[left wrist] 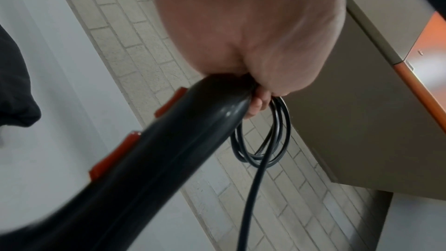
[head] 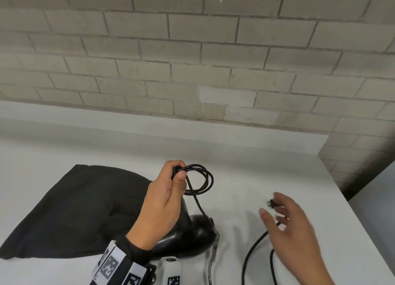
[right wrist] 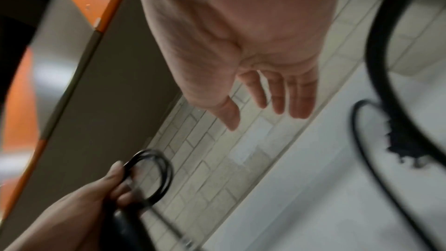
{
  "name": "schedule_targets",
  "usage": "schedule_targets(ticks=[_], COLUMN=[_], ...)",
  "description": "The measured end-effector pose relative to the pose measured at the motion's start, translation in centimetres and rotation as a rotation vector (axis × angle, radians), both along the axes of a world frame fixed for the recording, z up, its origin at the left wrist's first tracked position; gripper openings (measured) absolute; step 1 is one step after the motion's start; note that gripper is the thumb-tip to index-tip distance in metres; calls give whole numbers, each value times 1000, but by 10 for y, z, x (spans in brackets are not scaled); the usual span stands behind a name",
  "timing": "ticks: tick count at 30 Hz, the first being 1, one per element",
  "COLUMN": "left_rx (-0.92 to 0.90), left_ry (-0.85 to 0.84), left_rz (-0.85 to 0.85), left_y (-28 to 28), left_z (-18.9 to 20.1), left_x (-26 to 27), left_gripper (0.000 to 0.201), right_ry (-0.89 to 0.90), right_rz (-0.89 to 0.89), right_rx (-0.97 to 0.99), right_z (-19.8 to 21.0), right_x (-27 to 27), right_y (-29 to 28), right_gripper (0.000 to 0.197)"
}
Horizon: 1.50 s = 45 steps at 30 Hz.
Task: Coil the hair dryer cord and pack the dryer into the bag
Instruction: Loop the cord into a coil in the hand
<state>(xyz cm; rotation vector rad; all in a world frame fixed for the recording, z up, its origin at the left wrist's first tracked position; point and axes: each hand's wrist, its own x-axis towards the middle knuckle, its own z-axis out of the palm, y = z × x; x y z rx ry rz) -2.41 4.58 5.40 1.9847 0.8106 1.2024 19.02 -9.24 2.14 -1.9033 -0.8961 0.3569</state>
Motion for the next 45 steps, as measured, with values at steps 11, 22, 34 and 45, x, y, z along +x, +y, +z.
schedule_targets(ticks=[11, 22, 34, 45], left_rx=[-49, -32, 0, 2], left_ry=[28, -58, -53, -143], left_rz=[-20, -213, -144, -82], left_y=[3, -4, -15, -20], left_z=[-2, 7, 2, -7], left_x=[-1, -14, -8, -3], left_gripper=[22, 62, 30, 33], right_ry=[-318, -706, -253, 126], right_rz=[454, 594, 585, 504], right_rx=[-9, 92, 275, 334], right_z=[5, 106, 123, 65], right_x=[-98, -86, -75, -66], right_y=[6, 8, 71, 74], right_gripper=[21, 19, 17, 14])
